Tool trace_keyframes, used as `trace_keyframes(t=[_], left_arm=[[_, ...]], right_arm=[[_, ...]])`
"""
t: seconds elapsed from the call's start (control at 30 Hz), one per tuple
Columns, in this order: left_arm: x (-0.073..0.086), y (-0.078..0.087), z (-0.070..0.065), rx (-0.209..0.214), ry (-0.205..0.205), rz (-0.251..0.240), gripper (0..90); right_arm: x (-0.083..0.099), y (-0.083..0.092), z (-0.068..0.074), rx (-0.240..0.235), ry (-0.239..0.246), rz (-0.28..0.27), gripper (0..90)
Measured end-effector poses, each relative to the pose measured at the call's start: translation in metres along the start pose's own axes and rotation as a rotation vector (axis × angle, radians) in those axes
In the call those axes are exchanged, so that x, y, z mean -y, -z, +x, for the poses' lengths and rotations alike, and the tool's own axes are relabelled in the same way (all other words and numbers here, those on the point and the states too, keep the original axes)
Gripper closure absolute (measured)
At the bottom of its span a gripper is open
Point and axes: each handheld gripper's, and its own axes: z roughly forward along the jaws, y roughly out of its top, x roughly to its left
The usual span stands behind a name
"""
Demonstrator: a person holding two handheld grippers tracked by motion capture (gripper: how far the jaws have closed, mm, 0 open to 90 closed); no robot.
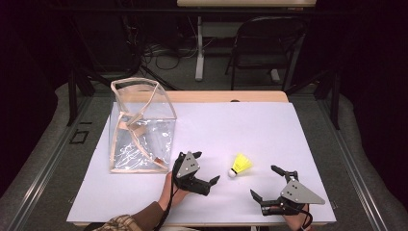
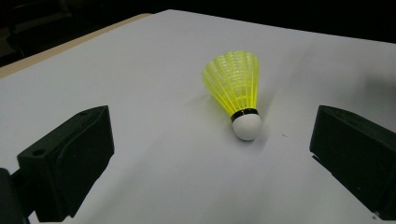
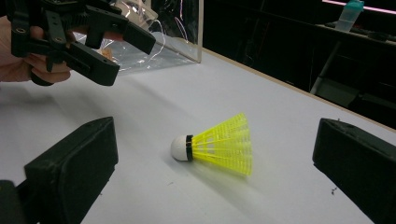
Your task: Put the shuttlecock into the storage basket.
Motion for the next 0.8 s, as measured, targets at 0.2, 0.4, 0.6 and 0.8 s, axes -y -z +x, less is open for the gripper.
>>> trace_keyframes(t=[0.2,0.4,0.6,0.8], left_arm=[[-0.004,-0.006,-0.003,0.007,0.001,0.011,0.0],[-0.007,-0.014,-0.008,0.015,0.002,0.032,0.0],[-0.010,-0.023,-0.013,0.030,0.000,0.061,0.0],[-0.014,-0.033,-0.019,0.041,0.003,0.090,0.0]], right_arm=[[0.000,0.000,0.000,0.001,0.000,0.000,0.0],[0.000,0.000,0.000,0.001,0.000,0.000,0.0],[0.000,0.000,0.000,0.002,-0.002,-0.001,0.0],[0.000,0.001,0.000,0.004,-0.001,0.001,0.0]])
